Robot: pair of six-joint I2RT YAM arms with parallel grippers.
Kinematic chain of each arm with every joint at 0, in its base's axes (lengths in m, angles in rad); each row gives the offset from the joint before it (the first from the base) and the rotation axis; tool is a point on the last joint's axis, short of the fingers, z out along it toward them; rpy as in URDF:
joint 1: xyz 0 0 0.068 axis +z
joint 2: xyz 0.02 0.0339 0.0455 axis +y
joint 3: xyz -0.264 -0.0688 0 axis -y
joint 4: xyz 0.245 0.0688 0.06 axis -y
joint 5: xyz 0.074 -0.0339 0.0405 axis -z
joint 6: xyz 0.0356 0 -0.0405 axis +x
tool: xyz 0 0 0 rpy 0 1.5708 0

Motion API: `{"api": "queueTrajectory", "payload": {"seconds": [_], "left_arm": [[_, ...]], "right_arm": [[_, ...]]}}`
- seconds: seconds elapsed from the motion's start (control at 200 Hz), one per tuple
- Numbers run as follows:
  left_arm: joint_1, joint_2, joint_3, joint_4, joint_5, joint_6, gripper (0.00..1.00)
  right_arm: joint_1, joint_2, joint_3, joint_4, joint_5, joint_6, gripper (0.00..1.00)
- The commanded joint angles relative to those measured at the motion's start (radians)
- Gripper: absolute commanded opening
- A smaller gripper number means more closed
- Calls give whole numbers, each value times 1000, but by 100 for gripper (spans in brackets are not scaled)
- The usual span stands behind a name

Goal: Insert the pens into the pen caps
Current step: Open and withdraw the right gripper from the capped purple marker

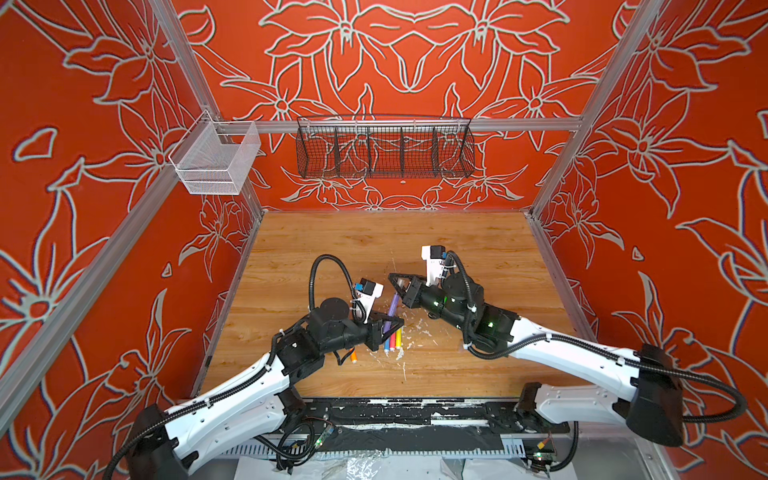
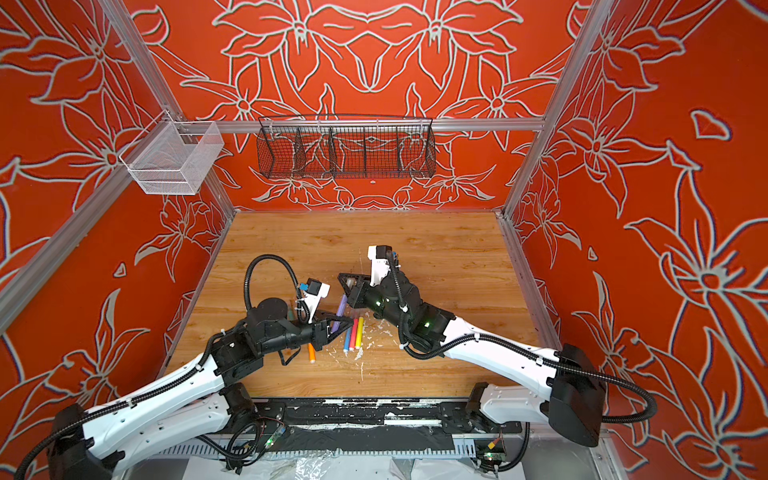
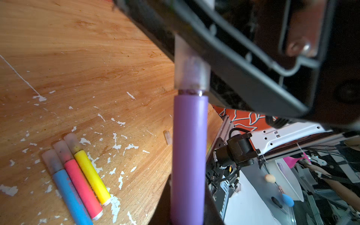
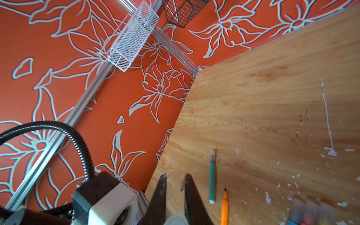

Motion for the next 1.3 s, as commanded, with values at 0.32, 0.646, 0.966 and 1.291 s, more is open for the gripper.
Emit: {"api": "queueTrajectory", "payload": {"seconds": [0.32,0.646,0.966,1.291], "left_arm": [[124,106,264,63,-195,58,0],[302,111,289,127,-16,18,0],[361,133,289,136,51,-29,0],[182,10,190,-148,-354,102,0]], "right_arm": [[148,94,-47,61,-133,2,0],[194,145,-85,262,-230,-45,0],[197,220,-123,482,-341,-21,0],[187,48,-4,-87,15,-135,35]]}}
